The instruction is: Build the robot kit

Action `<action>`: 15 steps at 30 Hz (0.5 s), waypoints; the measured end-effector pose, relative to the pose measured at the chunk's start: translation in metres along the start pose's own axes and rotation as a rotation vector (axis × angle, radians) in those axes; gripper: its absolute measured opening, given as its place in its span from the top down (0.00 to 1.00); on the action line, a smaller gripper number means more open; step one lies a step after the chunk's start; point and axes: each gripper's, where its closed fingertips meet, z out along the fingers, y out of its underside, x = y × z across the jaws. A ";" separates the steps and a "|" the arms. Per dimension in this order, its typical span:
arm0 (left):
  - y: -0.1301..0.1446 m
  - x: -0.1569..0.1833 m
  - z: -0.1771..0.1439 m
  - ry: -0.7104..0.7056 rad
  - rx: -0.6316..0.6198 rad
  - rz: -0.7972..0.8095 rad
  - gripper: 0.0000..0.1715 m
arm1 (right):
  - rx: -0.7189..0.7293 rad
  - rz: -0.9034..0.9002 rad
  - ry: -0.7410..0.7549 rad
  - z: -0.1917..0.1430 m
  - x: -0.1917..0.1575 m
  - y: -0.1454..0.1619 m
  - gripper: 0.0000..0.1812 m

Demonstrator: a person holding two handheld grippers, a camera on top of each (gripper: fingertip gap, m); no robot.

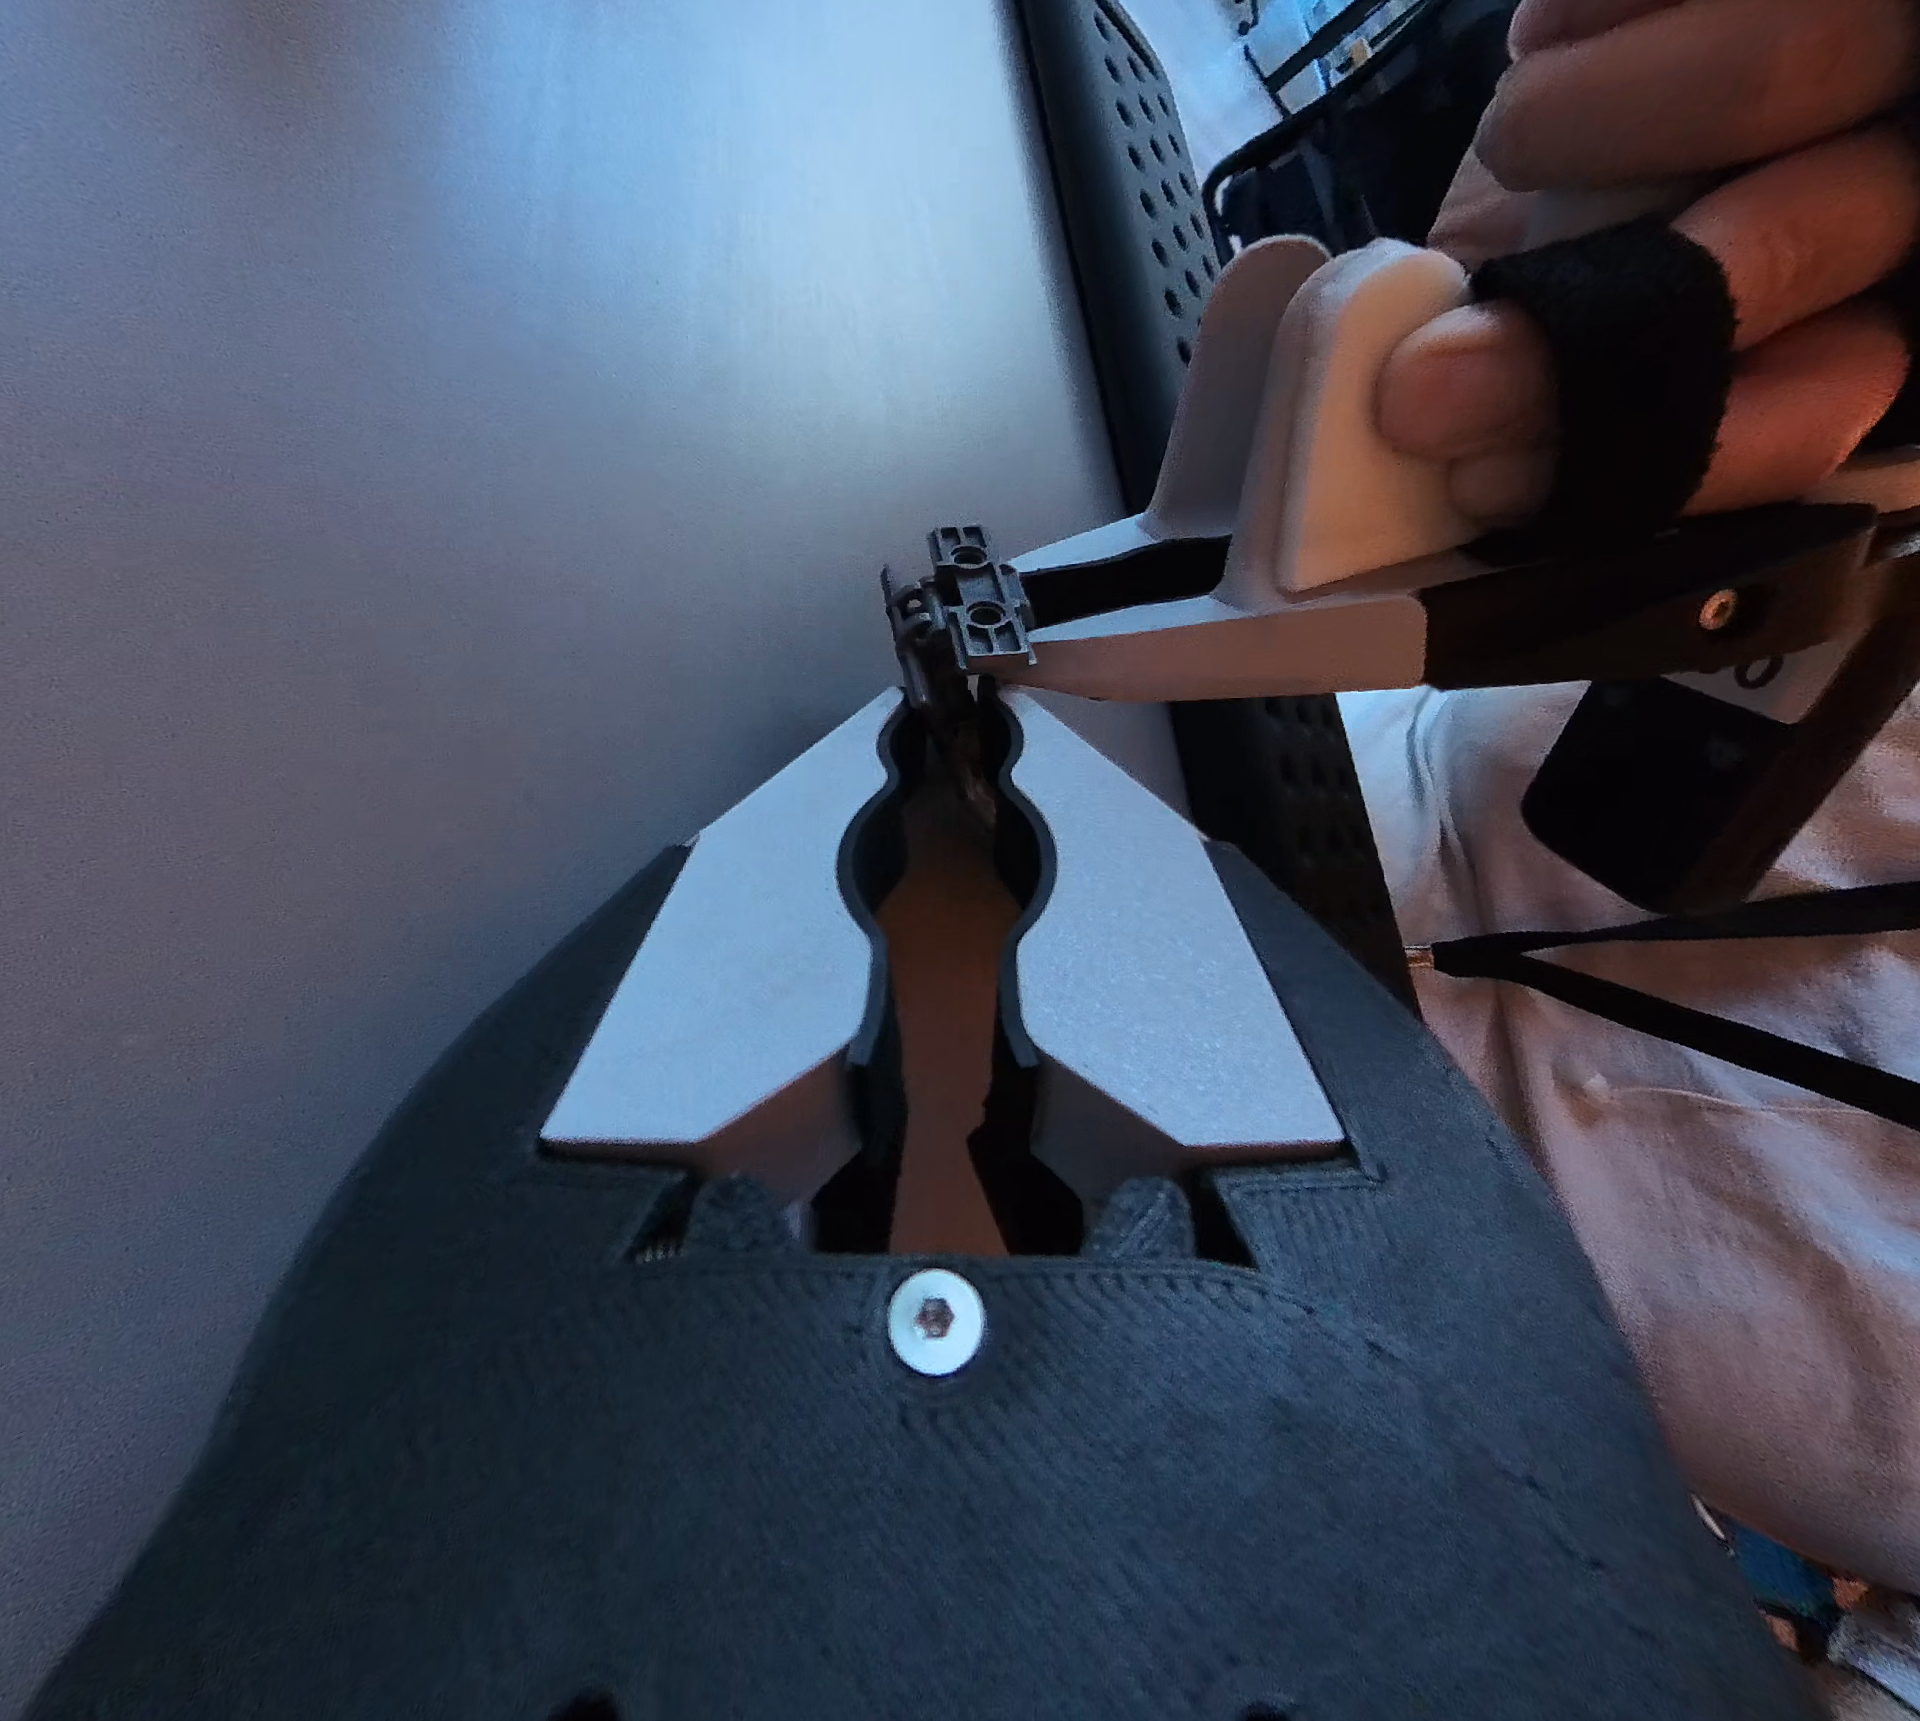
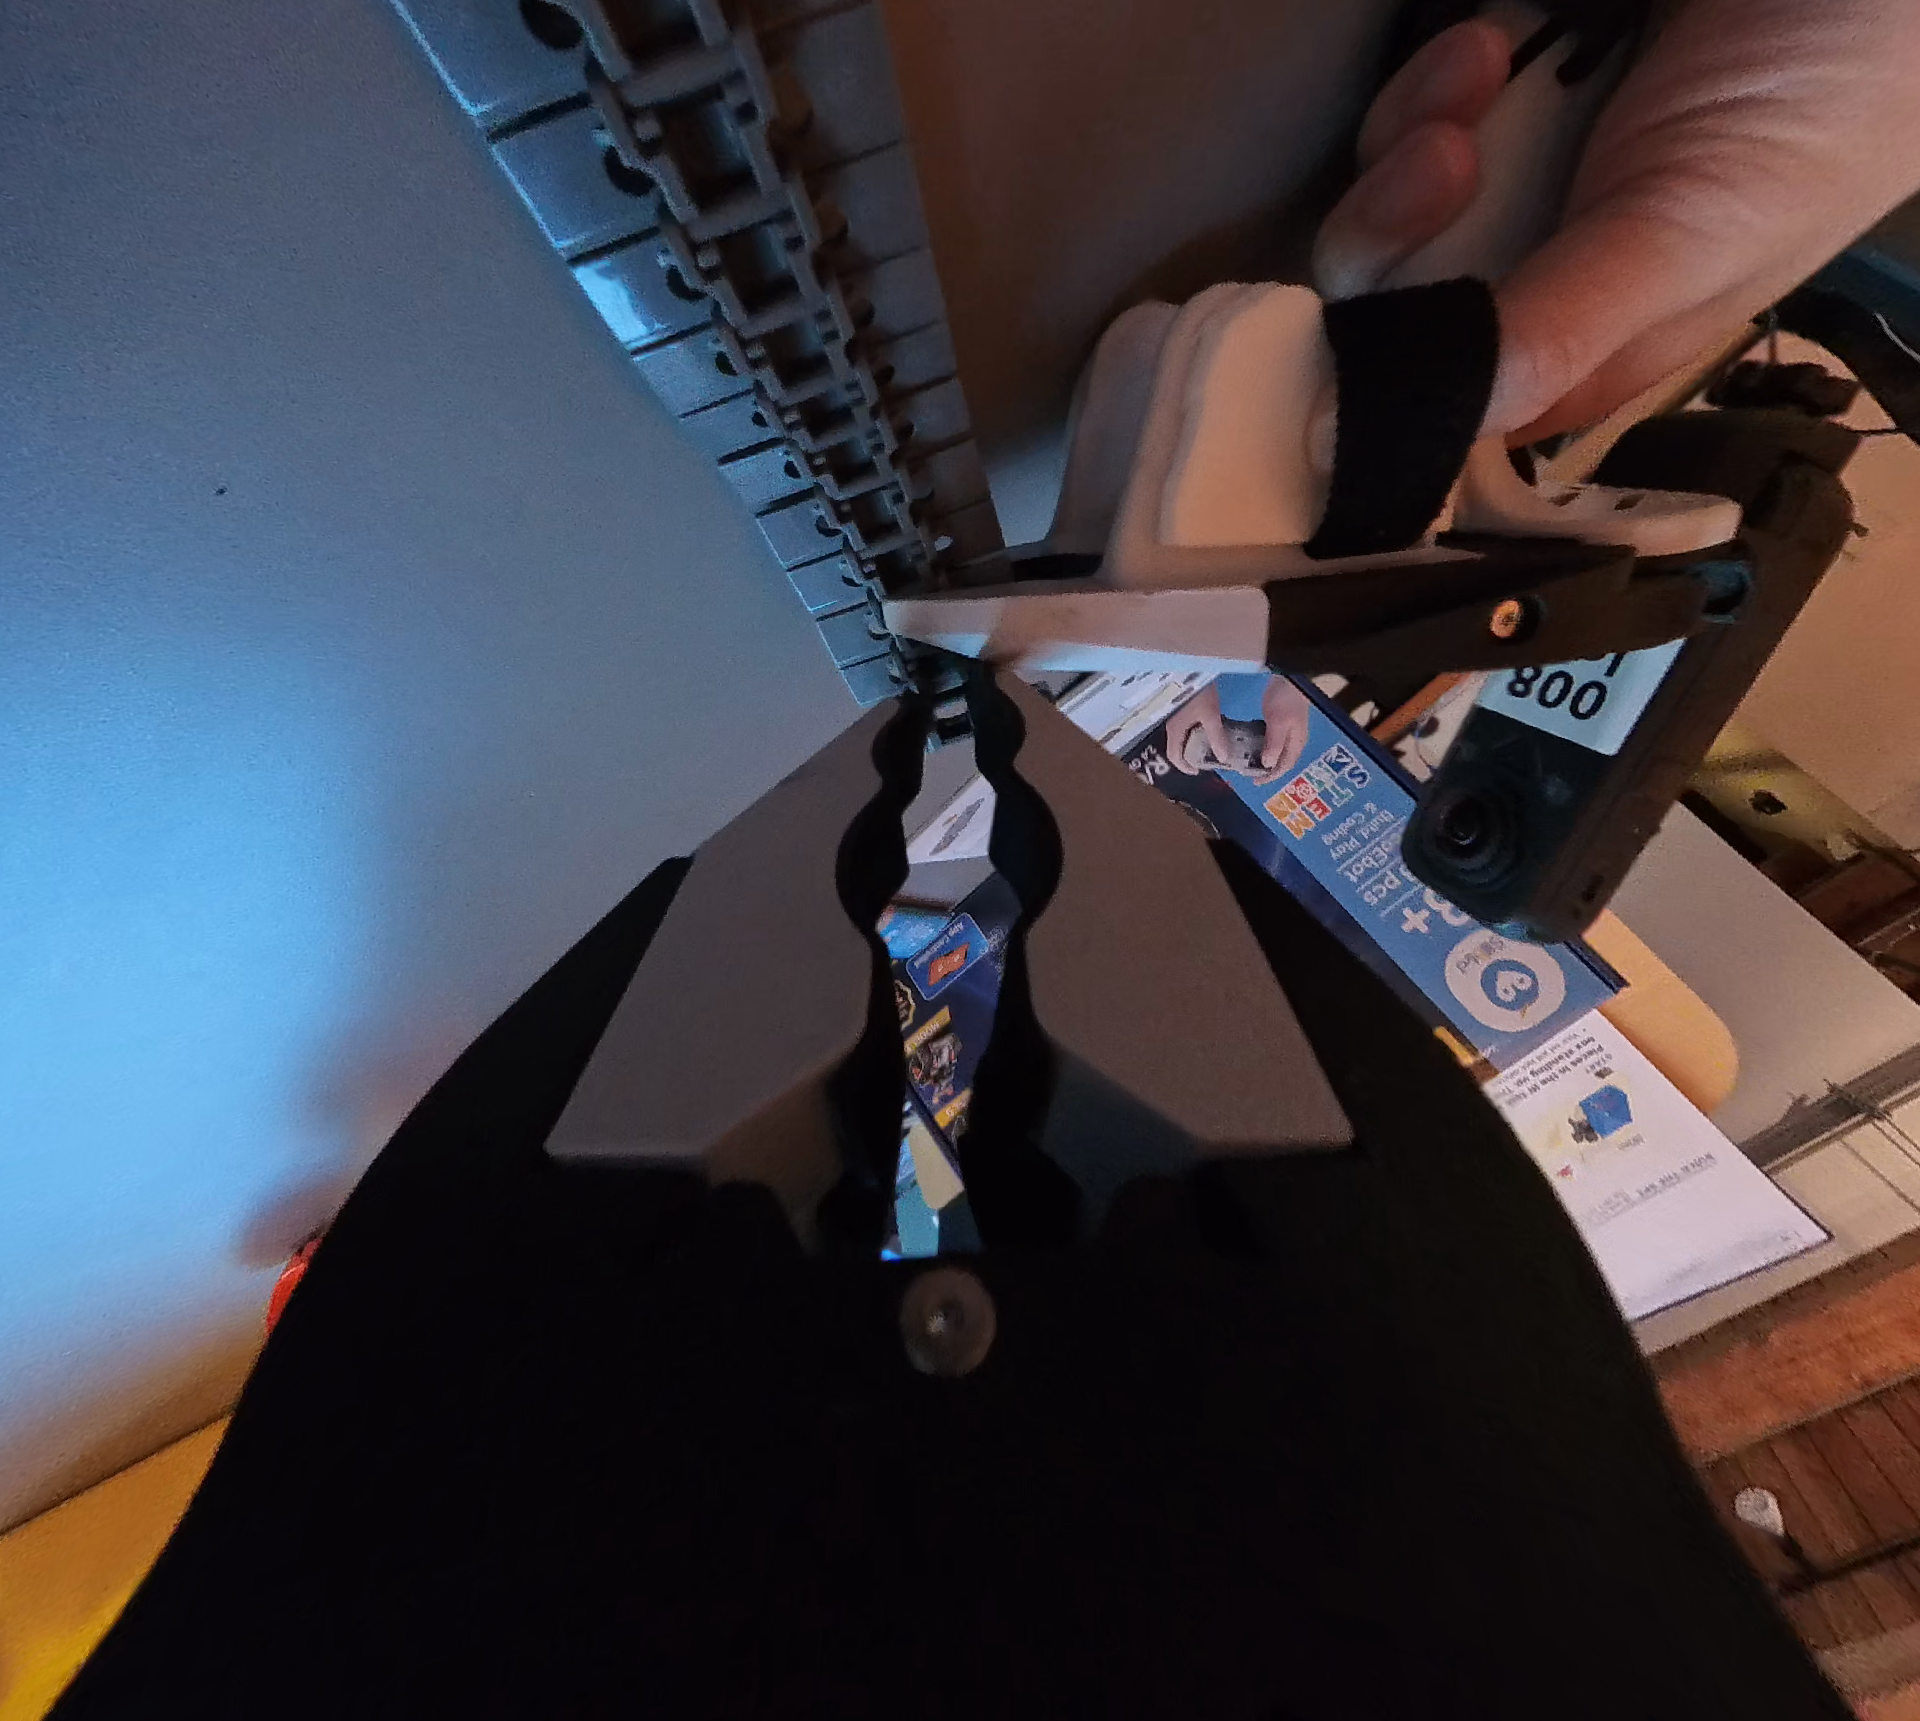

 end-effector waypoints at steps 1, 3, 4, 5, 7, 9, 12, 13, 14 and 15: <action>-0.001 0.001 0.000 0.008 0.005 -0.001 0.95 | -0.003 0.019 0.003 -0.001 0.001 0.001 0.96; -0.001 0.002 0.000 0.006 0.008 0.009 0.95 | 0.009 0.075 -0.008 -0.002 0.001 0.002 0.96; -0.001 0.002 0.000 0.005 0.008 0.012 0.95 | 0.016 0.089 -0.008 -0.003 0.001 0.002 0.96; -0.001 0.001 0.000 0.006 0.009 0.008 0.95 | 0.020 0.087 0.000 -0.003 0.002 0.003 0.96; -0.002 0.002 -0.001 0.020 0.015 -0.011 0.95 | 0.024 0.076 0.024 -0.002 0.002 0.006 0.95; -0.002 0.002 -0.001 0.033 0.020 -0.026 0.95 | 0.033 0.051 0.056 -0.002 0.003 0.007 0.95; -0.002 0.002 -0.001 0.035 0.020 -0.031 0.95 | 0.042 0.027 0.082 -0.002 0.003 0.008 0.95; -0.003 0.002 -0.001 0.037 0.022 -0.033 0.95 | 0.042 0.027 0.085 -0.002 0.003 0.009 0.95; -0.003 0.002 -0.001 0.039 0.022 -0.036 0.95 | 0.044 0.028 0.086 -0.003 0.004 0.009 0.95; -0.003 0.002 -0.002 0.040 0.022 -0.037 0.95 | 0.049 0.025 0.088 -0.003 0.004 0.009 0.95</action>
